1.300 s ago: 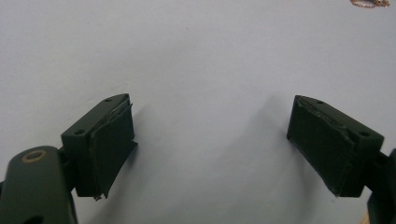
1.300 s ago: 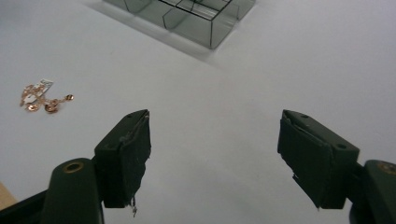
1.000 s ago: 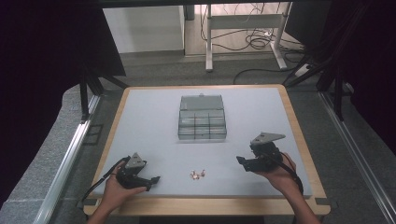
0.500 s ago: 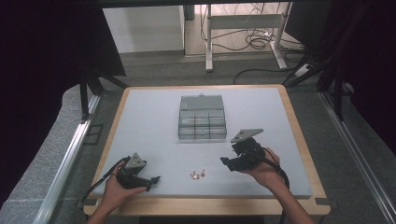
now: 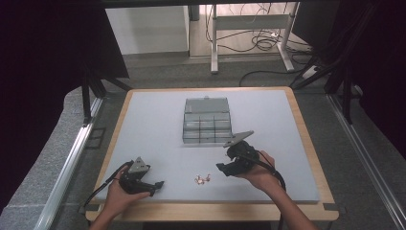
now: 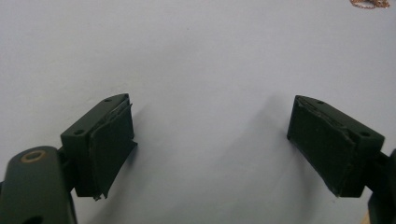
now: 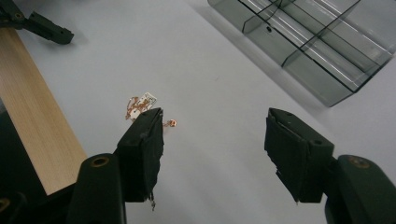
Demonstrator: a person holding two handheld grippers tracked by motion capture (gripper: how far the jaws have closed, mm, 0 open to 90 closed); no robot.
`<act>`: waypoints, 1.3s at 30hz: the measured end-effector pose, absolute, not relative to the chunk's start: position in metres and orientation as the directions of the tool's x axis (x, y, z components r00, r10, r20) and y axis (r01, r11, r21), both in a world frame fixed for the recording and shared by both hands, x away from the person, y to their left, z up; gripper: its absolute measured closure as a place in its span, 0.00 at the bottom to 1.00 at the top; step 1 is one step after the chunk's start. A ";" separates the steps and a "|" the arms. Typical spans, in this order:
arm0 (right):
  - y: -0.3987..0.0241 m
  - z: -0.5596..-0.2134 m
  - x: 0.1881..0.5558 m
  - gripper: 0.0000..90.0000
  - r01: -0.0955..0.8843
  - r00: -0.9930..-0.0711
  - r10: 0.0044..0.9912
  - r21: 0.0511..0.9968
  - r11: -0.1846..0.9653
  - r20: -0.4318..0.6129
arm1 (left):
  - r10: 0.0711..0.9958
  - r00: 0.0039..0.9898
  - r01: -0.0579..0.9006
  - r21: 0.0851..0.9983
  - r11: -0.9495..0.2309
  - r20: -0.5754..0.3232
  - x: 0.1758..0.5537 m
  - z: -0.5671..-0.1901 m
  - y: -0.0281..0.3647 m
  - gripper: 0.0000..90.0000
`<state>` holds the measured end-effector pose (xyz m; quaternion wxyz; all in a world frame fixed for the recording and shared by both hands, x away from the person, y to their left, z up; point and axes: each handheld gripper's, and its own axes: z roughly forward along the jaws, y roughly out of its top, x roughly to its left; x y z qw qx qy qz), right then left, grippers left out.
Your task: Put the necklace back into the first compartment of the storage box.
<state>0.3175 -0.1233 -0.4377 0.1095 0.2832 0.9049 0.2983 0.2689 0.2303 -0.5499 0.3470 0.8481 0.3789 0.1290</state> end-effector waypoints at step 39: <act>-0.073 -0.495 0.317 0.61 0.426 -0.880 0.475 0.445 0.788 0.002 | 0.731 0.681 0.554 0.685 -0.473 -0.046 0.269 -0.550 0.231 0.16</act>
